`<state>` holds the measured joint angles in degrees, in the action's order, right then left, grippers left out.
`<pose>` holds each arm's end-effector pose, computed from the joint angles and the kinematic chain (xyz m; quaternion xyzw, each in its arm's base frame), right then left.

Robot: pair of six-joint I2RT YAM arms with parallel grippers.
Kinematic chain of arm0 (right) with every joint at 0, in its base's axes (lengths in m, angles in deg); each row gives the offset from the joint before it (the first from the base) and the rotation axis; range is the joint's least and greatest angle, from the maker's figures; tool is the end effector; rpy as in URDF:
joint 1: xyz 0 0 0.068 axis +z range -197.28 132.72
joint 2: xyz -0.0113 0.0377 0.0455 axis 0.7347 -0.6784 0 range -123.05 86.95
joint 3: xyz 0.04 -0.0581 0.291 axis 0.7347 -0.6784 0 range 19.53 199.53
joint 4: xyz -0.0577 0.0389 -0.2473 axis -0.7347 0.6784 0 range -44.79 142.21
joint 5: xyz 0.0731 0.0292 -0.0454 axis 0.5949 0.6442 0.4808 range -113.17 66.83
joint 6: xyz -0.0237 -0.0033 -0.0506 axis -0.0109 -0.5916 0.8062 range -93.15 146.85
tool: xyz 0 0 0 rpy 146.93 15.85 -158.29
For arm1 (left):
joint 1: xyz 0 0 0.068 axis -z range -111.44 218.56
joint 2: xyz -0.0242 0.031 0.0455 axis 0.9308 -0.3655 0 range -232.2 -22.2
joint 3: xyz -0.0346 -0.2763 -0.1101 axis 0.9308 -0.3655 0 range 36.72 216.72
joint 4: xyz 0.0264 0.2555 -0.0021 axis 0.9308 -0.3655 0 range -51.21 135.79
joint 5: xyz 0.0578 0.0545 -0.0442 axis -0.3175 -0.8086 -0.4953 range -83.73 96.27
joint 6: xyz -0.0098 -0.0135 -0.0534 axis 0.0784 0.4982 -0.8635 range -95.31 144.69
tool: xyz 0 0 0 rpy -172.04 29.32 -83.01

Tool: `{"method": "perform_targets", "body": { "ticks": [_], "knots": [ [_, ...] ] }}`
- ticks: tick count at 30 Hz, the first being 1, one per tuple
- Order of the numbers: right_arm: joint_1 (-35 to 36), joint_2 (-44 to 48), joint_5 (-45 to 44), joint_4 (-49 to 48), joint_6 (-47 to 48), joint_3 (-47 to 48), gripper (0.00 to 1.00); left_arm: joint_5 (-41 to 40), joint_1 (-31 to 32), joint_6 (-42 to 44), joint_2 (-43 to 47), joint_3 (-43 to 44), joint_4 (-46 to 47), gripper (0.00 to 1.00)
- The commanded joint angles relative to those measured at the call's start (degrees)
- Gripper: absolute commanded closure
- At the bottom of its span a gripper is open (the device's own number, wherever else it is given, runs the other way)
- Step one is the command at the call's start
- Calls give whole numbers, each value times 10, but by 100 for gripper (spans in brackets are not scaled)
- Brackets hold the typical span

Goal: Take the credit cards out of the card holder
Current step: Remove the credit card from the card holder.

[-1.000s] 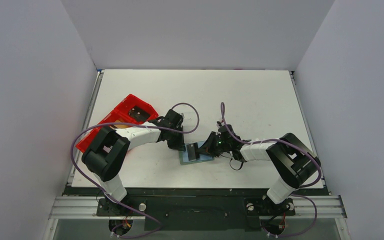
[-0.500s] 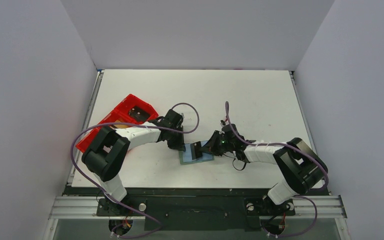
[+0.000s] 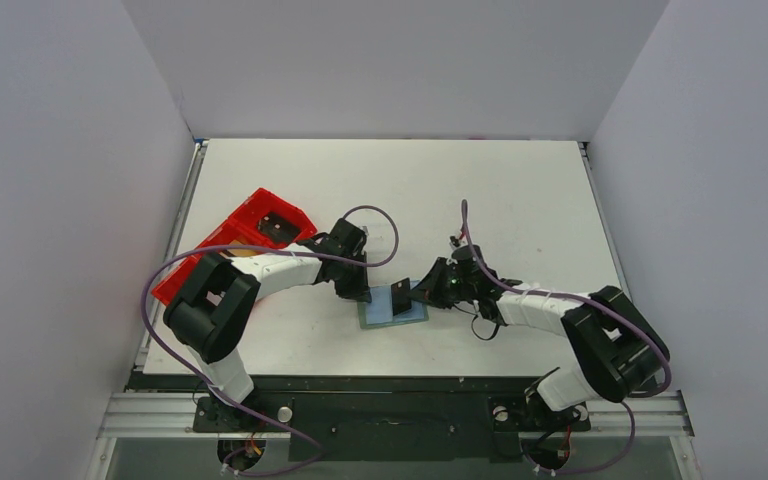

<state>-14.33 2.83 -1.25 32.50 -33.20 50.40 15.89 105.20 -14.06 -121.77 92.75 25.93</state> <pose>0.2148 0.1563 0.1755 0.1316 0.8855 0.4168 0.1575 0.2642 -0.2046 0.1788 0.0015 0.9699 -0.2048 0.1315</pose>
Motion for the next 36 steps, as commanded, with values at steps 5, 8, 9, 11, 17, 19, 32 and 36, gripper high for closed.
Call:
{"method": "perform_targets", "body": {
  "ticks": [5, 8, 9, 11, 17, 19, 32, 36],
  "knots": [
    [-12, 39, -18, 14, 17, -5, 100, -35, 3, 10, -9, 6, -22, 100],
    [-12, 45, -18, 19, 18, -3, 100, -35, 4, 11, 0, 16, -29, 100],
    [-13, 48, -17, 22, 18, -3, 100, -35, 4, 12, 7, 19, -33, 100],
    [-14, 53, -17, 26, 19, 0, 100, -36, 4, 14, 19, 31, -45, 99],
    [-14, 65, -18, 37, 21, 7, 100, -51, 2, 25, 69, 75, -97, 77],
    [-15, 68, -17, 39, 20, 10, 100, -50, -1, 27, 85, 81, -105, 69],
    [-21, 91, 53, -34, -43, 18, 100, 142, -62, -28, 169, 15, 3, 57],
    [-22, 95, 79, -101, -100, 9, 100, 196, -82, -47, 179, -5, 42, 57]
  ]
}}
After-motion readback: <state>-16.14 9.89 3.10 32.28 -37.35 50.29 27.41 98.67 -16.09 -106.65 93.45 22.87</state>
